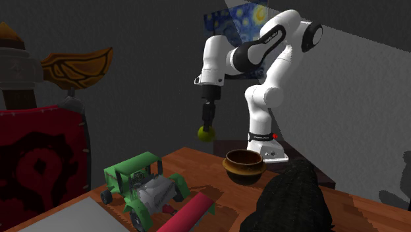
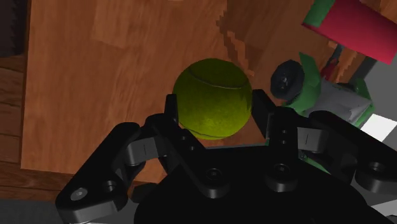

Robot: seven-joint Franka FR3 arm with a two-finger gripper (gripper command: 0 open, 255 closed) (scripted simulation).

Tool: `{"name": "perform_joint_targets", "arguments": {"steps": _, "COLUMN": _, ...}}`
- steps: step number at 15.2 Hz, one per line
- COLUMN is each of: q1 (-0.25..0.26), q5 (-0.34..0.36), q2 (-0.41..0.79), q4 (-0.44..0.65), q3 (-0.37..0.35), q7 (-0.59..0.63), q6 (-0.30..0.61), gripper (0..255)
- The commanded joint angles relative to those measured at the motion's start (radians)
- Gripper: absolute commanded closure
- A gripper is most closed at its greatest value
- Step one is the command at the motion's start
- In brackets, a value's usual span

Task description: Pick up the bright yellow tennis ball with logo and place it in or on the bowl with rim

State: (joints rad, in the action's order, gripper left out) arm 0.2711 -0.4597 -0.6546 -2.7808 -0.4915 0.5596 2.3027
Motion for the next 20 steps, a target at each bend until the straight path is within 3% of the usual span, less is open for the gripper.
{"name": "perform_joint_targets", "arguments": {"steps": 1, "q1": 0.047, "q5": -0.028, "q2": -0.077, "q4": -0.032, "q3": -0.016, "q7": 0.040, "q6": -0.041, "gripper": 255}}
{"name": "perform_joint_targets", "arguments": {"steps": 9, "q1": 0.271, "q5": -0.136, "q2": -0.369, "q4": -0.145, "q3": -0.104, "q7": 0.241, "q6": -0.205, "gripper": 255}}
{"name": "perform_joint_targets", "arguments": {"steps": 10, "q1": 0.319, "q5": -0.157, "q2": -0.418, "q4": -0.157, "q3": -0.127, "q7": 0.289, "q6": -0.240, "gripper": 255}}
{"name": "perform_joint_targets", "arguments": {"steps": 20, "q1": 0.350, "q5": -0.260, "q2": -0.311, "q4": -0.242, "q3": -0.220, "q7": 0.273, "q6": -0.056, "gripper": 255}}
